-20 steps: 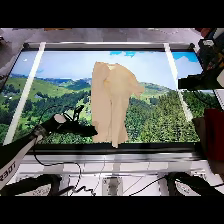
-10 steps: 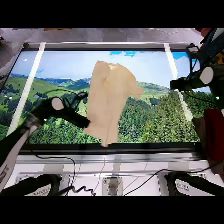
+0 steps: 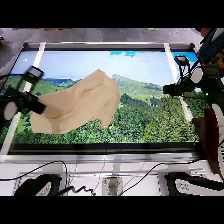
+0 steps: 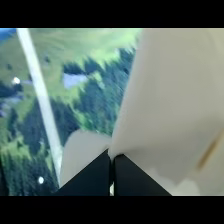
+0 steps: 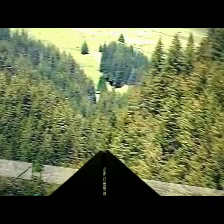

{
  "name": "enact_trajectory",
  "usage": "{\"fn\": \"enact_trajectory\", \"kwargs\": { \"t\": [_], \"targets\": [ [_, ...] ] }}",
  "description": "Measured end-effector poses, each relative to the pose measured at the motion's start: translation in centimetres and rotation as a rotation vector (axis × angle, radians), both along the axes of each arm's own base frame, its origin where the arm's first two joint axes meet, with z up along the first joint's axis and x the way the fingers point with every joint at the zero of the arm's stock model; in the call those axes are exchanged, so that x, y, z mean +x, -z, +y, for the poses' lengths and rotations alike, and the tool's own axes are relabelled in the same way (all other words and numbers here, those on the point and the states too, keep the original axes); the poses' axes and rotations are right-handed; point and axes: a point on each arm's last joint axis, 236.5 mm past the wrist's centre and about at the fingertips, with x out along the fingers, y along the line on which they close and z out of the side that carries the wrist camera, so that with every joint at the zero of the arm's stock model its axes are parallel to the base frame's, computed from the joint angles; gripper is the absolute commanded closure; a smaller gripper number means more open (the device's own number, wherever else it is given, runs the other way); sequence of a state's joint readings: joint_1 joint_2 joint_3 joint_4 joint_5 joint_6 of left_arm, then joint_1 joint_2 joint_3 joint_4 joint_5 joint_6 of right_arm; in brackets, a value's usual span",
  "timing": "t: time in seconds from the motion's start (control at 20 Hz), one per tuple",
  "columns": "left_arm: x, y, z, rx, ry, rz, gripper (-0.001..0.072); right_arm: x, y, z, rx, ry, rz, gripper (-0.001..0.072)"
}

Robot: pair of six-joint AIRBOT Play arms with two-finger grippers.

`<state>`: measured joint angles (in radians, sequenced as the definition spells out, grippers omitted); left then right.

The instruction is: Fold the clothes and pants, and hang the long-sleeved shirts on hangers.

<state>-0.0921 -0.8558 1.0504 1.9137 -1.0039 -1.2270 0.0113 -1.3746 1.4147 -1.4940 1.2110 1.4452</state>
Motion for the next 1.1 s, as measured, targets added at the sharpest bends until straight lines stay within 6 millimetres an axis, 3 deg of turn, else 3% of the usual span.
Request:
{"fn": "enact_trajectory", "kwargs": {
  "t": [0.1, 0.2, 0.25, 0.3, 0.35, 0.6, 0.7, 0.8, 1.05, 1.1],
  "targets": [
    [0.9, -0.6, 0.8, -0.001, -0.012, -0.044, 0.0693, 0.1, 0.3, 3.1, 0.119, -0.038, 0.009, 0.0697],
    [1.8, 0.0, 1.2, -0.002, -0.019, -0.045, 0.0692, 0.6, 0.7, 6.5, 0.238, -0.067, 0.015, 0.0647],
    [2.3, 0.5, 1.4, -0.002, -0.023, -0.038, 0.0692, 0.9, 1.0, 8.2, 0.285, -0.081, 0.018, 0.0525],
    [2.7, 1.2, 1.5, -0.005, -0.028, -0.027, 0.0692, 1.1, 1.6, 10.1, 0.325, -0.098, 0.026, 0.0318],
    [3.1, 1.9, 1.5, -0.007, -0.032, -0.012, 0.0692, 1.3, 2.4, 11.8, 0.355, -0.112, 0.037, 0.0172],
    [4.2, 4.7, 1.7, -0.012, -0.041, 0.046, 0.0692, 0.1, 8.5, 20.9, 0.457, -0.118, 0.185, 0.0165],
    [4.4, 5.1, 1.7, -0.013, -0.042, 0.055, 0.0692, -1.1, 11.1, 23.4, 0.470, -0.109, 0.255, 0.0169],
    [4.5, 5.3, 1.7, -0.014, -0.042, 0.058, 0.0692, -2.1, 12.9, 25.3, 0.497, -0.091, 0.312, 0.0236],
    [5.0, 5.2, 1.5, -0.016, -0.034, 0.041, 0.0692, -2.4, 15.2, 28.6, 0.608, -0.010, 0.378, 0.0238],
    [5.1, 5.2, 1.5, -0.018, -0.033, 0.037, 0.0693, -2.1, 15.4, 29.0, 0.631, 0.011, 0.380, 0.0272]
  ]
}}
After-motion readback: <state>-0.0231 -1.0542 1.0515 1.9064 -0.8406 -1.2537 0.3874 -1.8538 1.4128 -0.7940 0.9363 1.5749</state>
